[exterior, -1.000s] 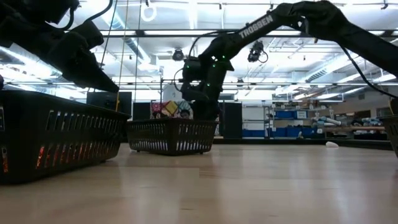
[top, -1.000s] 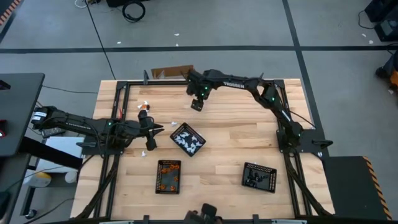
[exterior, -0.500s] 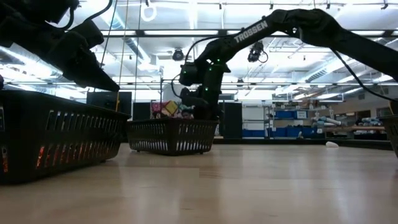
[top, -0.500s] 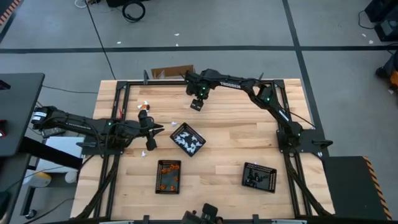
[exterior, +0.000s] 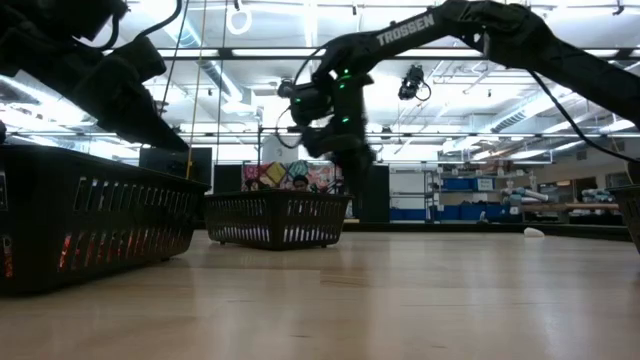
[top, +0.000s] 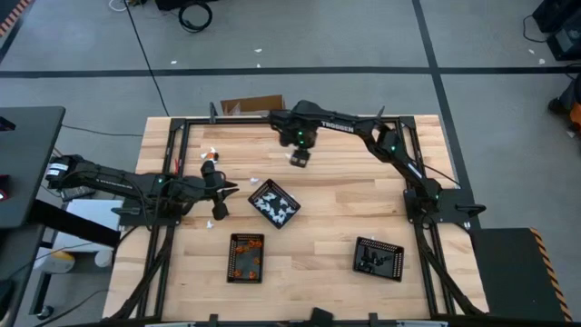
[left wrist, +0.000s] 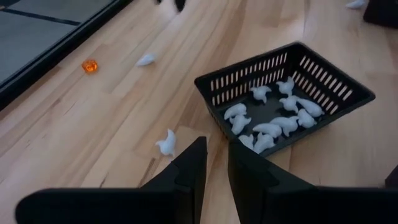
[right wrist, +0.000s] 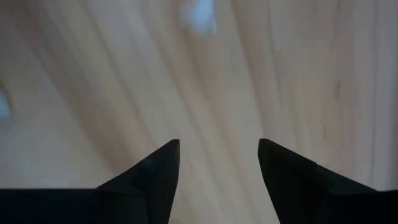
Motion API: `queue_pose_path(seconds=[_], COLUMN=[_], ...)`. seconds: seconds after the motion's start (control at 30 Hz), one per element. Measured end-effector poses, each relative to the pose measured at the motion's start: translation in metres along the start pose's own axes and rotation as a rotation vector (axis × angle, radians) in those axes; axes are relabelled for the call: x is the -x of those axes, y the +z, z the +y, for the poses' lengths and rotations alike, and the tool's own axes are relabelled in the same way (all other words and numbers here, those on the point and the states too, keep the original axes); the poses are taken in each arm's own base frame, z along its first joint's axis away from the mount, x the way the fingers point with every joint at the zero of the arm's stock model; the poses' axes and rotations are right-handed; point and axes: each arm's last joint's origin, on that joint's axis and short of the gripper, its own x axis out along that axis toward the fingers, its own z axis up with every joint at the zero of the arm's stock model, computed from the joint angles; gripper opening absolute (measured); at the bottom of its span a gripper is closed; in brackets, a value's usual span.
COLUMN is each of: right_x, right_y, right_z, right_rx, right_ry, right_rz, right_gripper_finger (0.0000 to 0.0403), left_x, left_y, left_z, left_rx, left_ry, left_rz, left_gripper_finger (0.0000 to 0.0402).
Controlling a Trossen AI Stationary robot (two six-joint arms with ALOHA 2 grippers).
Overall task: Sort Halloween decoration
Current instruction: Put the white ghost toy into the middle black basket
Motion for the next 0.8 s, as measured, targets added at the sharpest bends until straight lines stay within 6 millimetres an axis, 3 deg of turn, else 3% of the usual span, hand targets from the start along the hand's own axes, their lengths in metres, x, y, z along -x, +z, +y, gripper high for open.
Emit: queue_pose_path(seconds=[0.13, 0.23, 0.4, 0.6, 0.8], right_x=[0.005, 0.012, 0.011, -0.018, -0.045], right_y=[-0.021, -0.045, -0.108, -0.190, -0.240], right_z=[-0.002, -0.006, -0.013, -0.026, -0.047], right_rx=[-0.032, -0.081, -0.224, -0.458, -0.663], right_ry=[-0.071, -0.089, -0.091, -0.089, -0.122], right_rz=[0.082, 0.042, -0.092, -0.126, -0.045], right_gripper_finger=[0.0206, 0.0194, 0.0179, 0.0178, 0.0188], left_x=[0.000, 0.000, 0.000, 0.000, 0.000], left_y=[-0.001, -0.001, 0.000, 0.004, 0.007], left_z=[0.000, 0.000, 0.000, -0.001, -0.001], left_rx=[-0.004, -0.004, -0.018, -0.007, 0.004], left_ry=[0.002, 0.002, 0.001, -0.009, -0.014], left_rz=[0.010, 0.010, 0.005, -0.044, -0.066], left_gripper_finger=[0.0076, 0.0076, 0.0076, 0.0076, 0.0076])
